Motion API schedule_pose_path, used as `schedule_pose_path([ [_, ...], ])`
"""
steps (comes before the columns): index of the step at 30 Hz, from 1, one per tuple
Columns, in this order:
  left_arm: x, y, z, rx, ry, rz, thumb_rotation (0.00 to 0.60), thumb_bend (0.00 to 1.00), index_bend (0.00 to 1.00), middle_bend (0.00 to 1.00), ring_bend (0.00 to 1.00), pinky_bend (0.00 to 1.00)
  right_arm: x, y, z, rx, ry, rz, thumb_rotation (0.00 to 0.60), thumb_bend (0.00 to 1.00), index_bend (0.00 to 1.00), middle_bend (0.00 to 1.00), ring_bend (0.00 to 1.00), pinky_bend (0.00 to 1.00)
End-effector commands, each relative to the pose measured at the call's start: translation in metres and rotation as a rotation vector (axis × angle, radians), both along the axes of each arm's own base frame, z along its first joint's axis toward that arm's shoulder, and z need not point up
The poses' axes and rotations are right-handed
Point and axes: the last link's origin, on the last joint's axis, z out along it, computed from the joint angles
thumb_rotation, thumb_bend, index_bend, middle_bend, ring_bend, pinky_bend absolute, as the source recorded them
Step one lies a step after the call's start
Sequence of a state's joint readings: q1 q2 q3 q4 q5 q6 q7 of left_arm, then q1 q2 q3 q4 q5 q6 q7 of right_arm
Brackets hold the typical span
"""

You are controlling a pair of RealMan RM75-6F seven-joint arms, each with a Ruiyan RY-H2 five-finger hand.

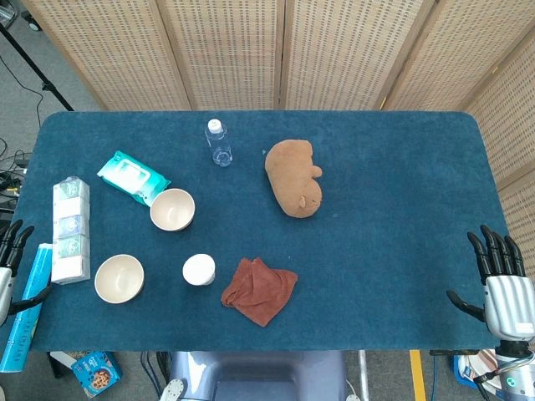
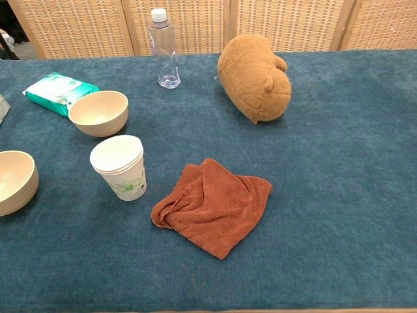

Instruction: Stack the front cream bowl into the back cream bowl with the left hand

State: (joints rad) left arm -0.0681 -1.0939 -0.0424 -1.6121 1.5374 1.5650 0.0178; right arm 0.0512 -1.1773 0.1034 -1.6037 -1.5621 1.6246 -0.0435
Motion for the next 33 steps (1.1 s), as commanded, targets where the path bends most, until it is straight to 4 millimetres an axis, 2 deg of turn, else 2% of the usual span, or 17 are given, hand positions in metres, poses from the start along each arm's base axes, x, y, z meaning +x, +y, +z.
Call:
schedule_pose_path([
  [1, 0.000, 0.001, 0.000, 0.002, 0.007, -0.002, 0.600, 0.00, 0.00, 0.00, 0.00, 0.00, 0.000, 0.000, 0.000, 0.000, 0.001, -0.001, 0.600, 0.00, 0.00, 0.00, 0.00, 0.00],
  [9, 0.000, 0.001, -0.011, -0.072, 0.006, -0.012, 0.600, 0.00, 0.01, 0.00, 0.00, 0.00, -0.002, -0.002, -0.003, 0.006, 0.007, -0.013, 0.600, 0.00, 0.00, 0.00, 0.00, 0.00],
  [10, 0.000, -0.004, -0.029, -0.199, 0.008, -0.010, 0.600, 0.00, 0.03, 0.00, 0.00, 0.00, -0.001, -0.002, -0.003, 0.009, 0.006, -0.015, 0.600, 0.00, 0.00, 0.00, 0.00, 0.00],
  [15, -0.004, -0.005, -0.049, -0.341, 0.066, 0.028, 0.600, 0.00, 0.12, 0.00, 0.00, 0.00, -0.002, -0.002, -0.002, 0.014, 0.000, -0.030, 0.600, 0.00, 0.00, 0.00, 0.00, 0.00],
  [23, -0.011, 0.007, -0.088, -0.444, 0.105, 0.047, 0.600, 0.00, 0.21, 0.00, 0.00, 0.00, -0.002, -0.002, 0.002, 0.002, -0.018, -0.031, 0.600, 0.00, 0.00, 0.00, 0.00, 0.00],
  [27, -0.013, 0.012, -0.097, -0.442, 0.107, 0.024, 0.600, 0.02, 0.29, 0.00, 0.00, 0.00, -0.003, -0.002, 0.004, -0.004, -0.025, -0.036, 0.600, 0.00, 0.00, 0.00, 0.00, 0.00],
  [30, -0.016, 0.014, -0.103, -0.437, 0.106, 0.016, 0.600, 0.04, 0.31, 0.00, 0.00, 0.00, -0.004, -0.002, 0.005, -0.004, -0.028, -0.038, 0.600, 0.00, 0.00, 0.00, 0.00, 0.00],
  [33, -0.017, 0.015, -0.110, -0.451, 0.111, 0.009, 0.600, 0.11, 0.33, 0.00, 0.00, 0.00, -0.004, -0.003, 0.004, 0.000, -0.030, -0.040, 0.600, 0.00, 0.00, 0.00, 0.00, 0.00],
])
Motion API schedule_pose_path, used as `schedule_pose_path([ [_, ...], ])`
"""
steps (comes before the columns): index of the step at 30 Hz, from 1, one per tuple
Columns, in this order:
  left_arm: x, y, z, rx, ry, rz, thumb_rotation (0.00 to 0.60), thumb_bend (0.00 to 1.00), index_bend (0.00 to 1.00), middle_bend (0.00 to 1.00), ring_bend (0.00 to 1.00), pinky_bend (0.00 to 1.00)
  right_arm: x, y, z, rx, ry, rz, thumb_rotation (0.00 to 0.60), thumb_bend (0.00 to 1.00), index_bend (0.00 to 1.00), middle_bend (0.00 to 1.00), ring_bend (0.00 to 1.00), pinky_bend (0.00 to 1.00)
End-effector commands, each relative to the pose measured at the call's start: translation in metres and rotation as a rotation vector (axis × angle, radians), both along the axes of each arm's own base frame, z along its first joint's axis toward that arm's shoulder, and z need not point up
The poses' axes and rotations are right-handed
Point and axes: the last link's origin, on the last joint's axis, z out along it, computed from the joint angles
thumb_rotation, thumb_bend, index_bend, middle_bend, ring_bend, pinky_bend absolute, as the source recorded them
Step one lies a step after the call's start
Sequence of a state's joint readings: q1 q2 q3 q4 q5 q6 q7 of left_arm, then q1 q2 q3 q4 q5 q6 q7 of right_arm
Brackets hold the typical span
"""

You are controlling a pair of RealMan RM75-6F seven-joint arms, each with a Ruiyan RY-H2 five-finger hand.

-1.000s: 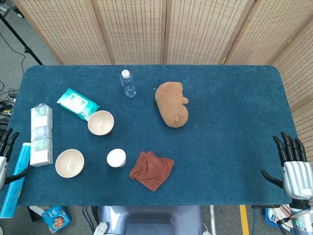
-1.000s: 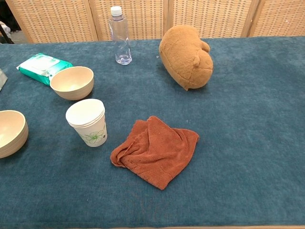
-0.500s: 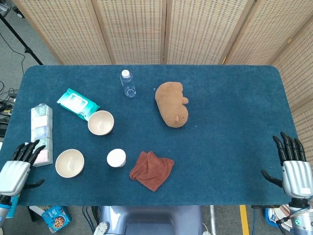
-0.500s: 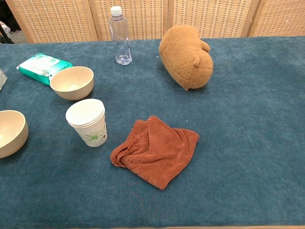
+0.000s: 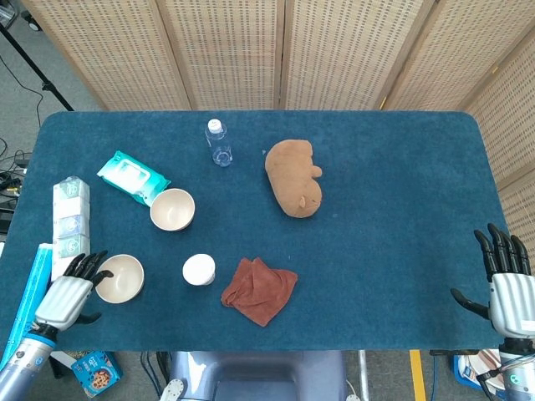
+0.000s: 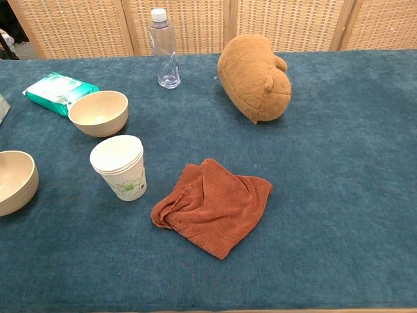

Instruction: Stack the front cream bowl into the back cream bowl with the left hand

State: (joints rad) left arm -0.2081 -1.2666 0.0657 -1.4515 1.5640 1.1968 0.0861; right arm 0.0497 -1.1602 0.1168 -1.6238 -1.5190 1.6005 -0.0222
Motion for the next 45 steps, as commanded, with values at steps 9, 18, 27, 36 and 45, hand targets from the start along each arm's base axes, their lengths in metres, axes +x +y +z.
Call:
schedule_pose_path([
  [9, -0.003, 0.003, -0.020, -0.011, -0.040, -0.053, 0.600, 0.41, 0.49, 0.00, 0.00, 0.00, -0.001, 0.000, 0.000, 0.005, -0.003, -0.009, 0.600, 0.00, 0.00, 0.00, 0.00, 0.00],
  [18, -0.005, 0.004, -0.021, 0.000, -0.028, -0.056, 0.600, 0.45, 0.65, 0.00, 0.00, 0.00, -0.001, 0.000, 0.002, 0.006, -0.011, -0.013, 0.600, 0.00, 0.00, 0.00, 0.00, 0.00],
  [27, -0.004, 0.006, -0.017, 0.028, -0.031, -0.058, 0.600, 0.50, 0.74, 0.00, 0.00, 0.00, -0.001, 0.000, 0.003, 0.007, -0.025, -0.015, 0.600, 0.00, 0.00, 0.00, 0.00, 0.00],
  [36, -0.003, 0.012, -0.011, 0.076, -0.044, -0.062, 0.600, 0.52, 0.77, 0.00, 0.00, 0.00, 0.000, 0.001, 0.006, -0.004, -0.036, -0.013, 0.600, 0.00, 0.00, 0.00, 0.00, 0.00],
  [45, 0.014, 0.033, 0.015, 0.210, -0.136, -0.092, 0.600, 0.54, 0.79, 0.00, 0.00, 0.00, -0.002, -0.001, 0.007, -0.003, -0.043, -0.022, 0.600, 0.00, 0.00, 0.00, 0.00, 0.00],
])
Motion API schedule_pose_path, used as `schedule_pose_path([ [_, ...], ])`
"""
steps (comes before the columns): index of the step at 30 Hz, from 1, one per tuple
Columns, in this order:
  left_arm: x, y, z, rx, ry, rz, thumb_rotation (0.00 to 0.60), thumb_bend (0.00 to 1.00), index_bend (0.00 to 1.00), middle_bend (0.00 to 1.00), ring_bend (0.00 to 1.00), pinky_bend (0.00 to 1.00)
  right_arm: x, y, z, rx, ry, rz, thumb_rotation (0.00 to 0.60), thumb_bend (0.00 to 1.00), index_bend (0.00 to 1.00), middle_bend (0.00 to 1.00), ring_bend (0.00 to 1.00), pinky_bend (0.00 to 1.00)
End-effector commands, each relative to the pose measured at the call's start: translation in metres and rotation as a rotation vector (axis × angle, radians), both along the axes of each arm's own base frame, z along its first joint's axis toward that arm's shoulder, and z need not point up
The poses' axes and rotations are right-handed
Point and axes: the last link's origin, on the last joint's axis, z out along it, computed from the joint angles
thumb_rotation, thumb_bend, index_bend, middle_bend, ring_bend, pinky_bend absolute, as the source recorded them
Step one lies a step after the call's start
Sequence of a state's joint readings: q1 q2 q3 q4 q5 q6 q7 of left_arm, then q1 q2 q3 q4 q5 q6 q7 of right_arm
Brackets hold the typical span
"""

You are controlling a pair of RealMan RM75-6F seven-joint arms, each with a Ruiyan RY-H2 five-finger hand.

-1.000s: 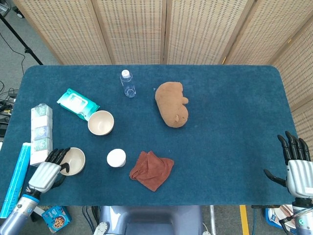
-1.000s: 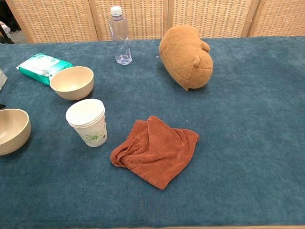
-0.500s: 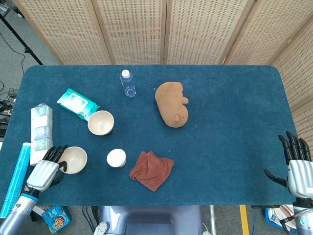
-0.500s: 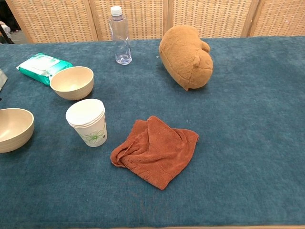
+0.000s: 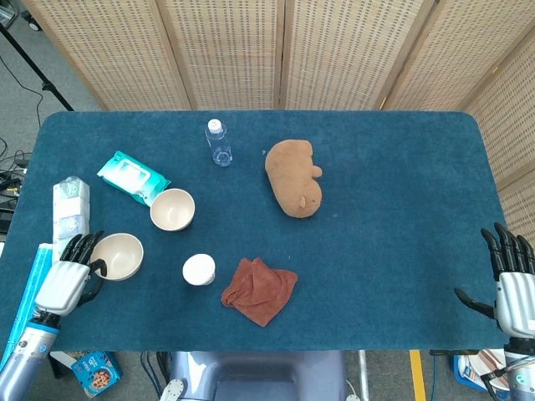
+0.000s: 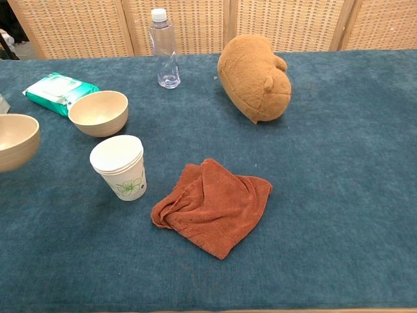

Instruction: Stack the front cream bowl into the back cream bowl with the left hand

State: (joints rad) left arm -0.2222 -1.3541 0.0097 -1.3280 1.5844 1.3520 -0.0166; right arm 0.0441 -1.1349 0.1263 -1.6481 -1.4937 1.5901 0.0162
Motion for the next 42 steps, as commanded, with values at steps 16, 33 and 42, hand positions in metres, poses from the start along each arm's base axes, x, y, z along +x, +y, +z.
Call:
schedule_pose_path([
  [16, 0.071, 0.110, 0.016, 0.058, -0.142, -0.020, 0.600, 0.53, 0.79, 0.00, 0.00, 0.00, -0.003, 0.000, -0.004, 0.019, -0.029, -0.011, 0.600, 0.00, 0.00, 0.00, 0.00, 0.00],
  [33, 0.068, 0.159, -0.031, -0.003, -0.084, -0.015, 0.600, 0.54, 0.79, 0.00, 0.00, 0.00, -0.008, -0.002, -0.002, 0.009, -0.027, -0.043, 0.600, 0.00, 0.00, 0.00, 0.00, 0.00],
  [42, 0.071, 0.156, -0.034, 0.001, -0.135, -0.052, 0.600, 0.53, 0.79, 0.00, 0.00, 0.00, -0.007, -0.001, -0.003, 0.011, -0.028, -0.045, 0.600, 0.00, 0.00, 0.00, 0.00, 0.00],
])
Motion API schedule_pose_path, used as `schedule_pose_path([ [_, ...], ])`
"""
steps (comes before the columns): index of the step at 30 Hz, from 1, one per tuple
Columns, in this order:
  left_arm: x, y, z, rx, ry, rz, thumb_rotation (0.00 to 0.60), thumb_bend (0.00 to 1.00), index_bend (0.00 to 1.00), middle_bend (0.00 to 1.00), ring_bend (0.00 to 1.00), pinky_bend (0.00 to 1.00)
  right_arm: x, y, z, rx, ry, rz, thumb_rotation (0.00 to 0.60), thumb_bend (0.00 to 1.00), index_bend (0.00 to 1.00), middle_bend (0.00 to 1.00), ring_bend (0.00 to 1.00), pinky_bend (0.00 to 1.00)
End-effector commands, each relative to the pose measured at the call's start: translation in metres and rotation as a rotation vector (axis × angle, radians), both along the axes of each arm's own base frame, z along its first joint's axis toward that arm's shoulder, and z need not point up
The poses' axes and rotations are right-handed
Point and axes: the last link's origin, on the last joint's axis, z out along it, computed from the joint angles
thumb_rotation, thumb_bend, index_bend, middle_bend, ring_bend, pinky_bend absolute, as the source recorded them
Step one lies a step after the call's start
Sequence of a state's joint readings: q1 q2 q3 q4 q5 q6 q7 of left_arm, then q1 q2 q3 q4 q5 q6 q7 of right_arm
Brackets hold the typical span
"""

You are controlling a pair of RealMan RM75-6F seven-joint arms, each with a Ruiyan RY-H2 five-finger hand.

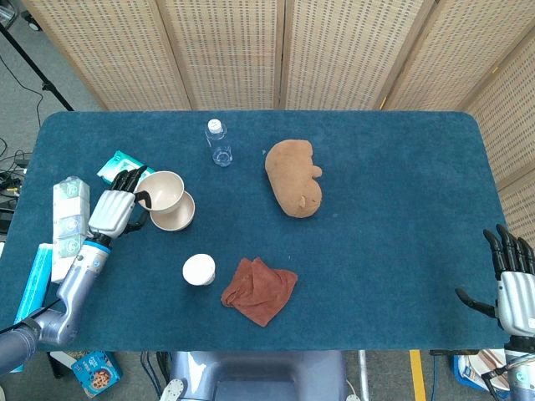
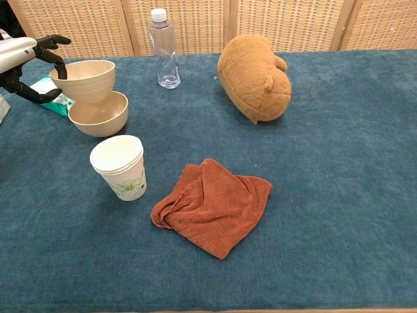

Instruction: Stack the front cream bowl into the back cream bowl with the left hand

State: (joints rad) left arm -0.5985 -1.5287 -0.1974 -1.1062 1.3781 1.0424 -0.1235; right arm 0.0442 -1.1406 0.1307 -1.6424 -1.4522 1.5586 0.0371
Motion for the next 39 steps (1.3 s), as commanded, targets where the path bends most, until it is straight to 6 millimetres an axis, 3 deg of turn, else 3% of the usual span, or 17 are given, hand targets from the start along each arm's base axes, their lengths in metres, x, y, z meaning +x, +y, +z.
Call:
schedule_pose_path([
  [1, 0.002, -0.003, -0.003, -0.008, -0.010, -0.016, 0.600, 0.53, 0.79, 0.00, 0.00, 0.00, 0.000, 0.000, 0.000, -0.001, -0.001, -0.001, 0.600, 0.00, 0.00, 0.00, 0.00, 0.00],
  [10, 0.002, -0.004, -0.019, -0.048, 0.016, -0.006, 0.600, 0.52, 0.79, 0.00, 0.00, 0.00, -0.001, 0.000, 0.002, -0.003, -0.004, -0.005, 0.600, 0.00, 0.00, 0.00, 0.00, 0.00],
  [15, 0.001, -0.006, -0.024, -0.065, 0.018, -0.002, 0.600, 0.50, 0.73, 0.00, 0.00, 0.00, -0.001, 0.000, 0.002, -0.004, -0.006, -0.010, 0.600, 0.00, 0.00, 0.00, 0.00, 0.00],
  [18, -0.001, -0.007, -0.025, -0.072, 0.015, -0.001, 0.600, 0.47, 0.64, 0.00, 0.00, 0.00, -0.001, 0.000, 0.002, -0.004, -0.007, -0.011, 0.600, 0.00, 0.00, 0.00, 0.00, 0.00],
  [23, -0.002, -0.008, -0.025, -0.082, 0.013, 0.000, 0.600, 0.44, 0.35, 0.00, 0.00, 0.00, -0.001, 0.000, 0.002, -0.004, -0.007, -0.010, 0.600, 0.00, 0.00, 0.00, 0.00, 0.00],
  [26, -0.003, -0.009, -0.025, -0.093, 0.007, 0.005, 0.600, 0.43, 0.25, 0.00, 0.00, 0.00, 0.000, 0.000, 0.002, -0.004, -0.008, -0.009, 0.600, 0.00, 0.00, 0.00, 0.00, 0.00],
  [32, -0.004, -0.013, -0.019, -0.104, -0.009, 0.006, 0.600, 0.42, 0.07, 0.00, 0.00, 0.00, 0.000, 0.001, 0.002, -0.006, -0.009, -0.008, 0.600, 0.00, 0.00, 0.00, 0.00, 0.00],
  [39, -0.010, -0.033, 0.002, -0.100, -0.064, -0.027, 0.600, 0.42, 0.00, 0.00, 0.00, 0.00, 0.001, 0.002, 0.002, -0.002, -0.011, -0.006, 0.600, 0.00, 0.00, 0.00, 0.00, 0.00],
])
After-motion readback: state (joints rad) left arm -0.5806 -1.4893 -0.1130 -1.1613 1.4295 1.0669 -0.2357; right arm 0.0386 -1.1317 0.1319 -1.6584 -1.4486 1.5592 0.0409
